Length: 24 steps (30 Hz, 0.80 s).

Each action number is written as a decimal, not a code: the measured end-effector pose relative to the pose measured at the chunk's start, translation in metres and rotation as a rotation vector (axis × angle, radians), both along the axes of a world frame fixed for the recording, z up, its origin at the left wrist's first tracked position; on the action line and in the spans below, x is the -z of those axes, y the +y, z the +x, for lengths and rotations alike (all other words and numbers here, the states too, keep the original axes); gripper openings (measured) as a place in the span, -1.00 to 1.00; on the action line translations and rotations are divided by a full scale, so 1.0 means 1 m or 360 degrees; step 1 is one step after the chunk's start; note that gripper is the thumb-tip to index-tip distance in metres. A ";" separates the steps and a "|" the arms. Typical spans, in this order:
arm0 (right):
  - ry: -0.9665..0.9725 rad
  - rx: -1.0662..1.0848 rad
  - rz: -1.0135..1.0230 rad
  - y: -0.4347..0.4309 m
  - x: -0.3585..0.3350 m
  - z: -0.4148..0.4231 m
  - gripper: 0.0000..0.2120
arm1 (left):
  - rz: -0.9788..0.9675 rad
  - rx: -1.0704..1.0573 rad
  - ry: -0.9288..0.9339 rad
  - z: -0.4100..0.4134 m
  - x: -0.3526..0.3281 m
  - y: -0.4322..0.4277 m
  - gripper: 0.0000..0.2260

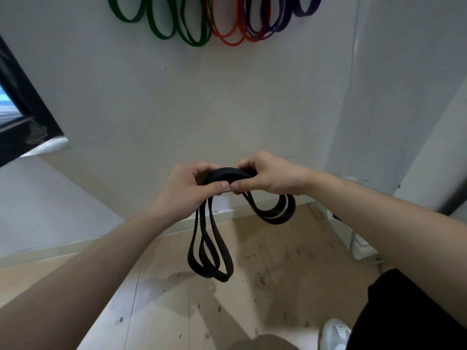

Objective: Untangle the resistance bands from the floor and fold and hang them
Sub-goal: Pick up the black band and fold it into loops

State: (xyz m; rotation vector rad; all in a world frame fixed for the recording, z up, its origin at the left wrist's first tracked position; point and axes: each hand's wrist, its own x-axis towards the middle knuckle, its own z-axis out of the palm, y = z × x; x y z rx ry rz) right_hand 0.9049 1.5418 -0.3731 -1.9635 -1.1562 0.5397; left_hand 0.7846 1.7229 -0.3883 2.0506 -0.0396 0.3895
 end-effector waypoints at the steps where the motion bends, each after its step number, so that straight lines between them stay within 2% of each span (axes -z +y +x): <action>1: 0.0019 -0.0003 0.0011 -0.001 -0.002 0.000 -0.87 | -0.0014 -0.0003 0.0010 -0.001 0.000 0.000 -0.84; 7: 0.0218 -0.0071 0.0117 -0.008 -0.015 0.001 -0.90 | -0.0105 0.0058 0.0188 -0.005 -0.002 0.002 -0.79; 13: 0.0228 -0.0120 -0.0020 -0.017 -0.020 0.002 -0.84 | -0.0194 0.0122 0.0231 -0.008 -0.007 0.006 -0.74; 16: 0.0355 -0.0092 0.0163 -0.018 -0.023 0.000 -0.89 | -0.0206 0.0139 0.0243 -0.009 -0.004 0.003 -0.63; 21: 0.0451 0.0019 0.0468 -0.018 -0.028 -0.001 -0.53 | -0.0266 0.0185 0.0380 -0.011 0.009 -0.012 -0.55; 24: 0.0463 0.0014 0.0518 -0.021 -0.031 0.000 -0.61 | -0.0257 0.0104 0.0318 -0.007 0.010 -0.021 -0.62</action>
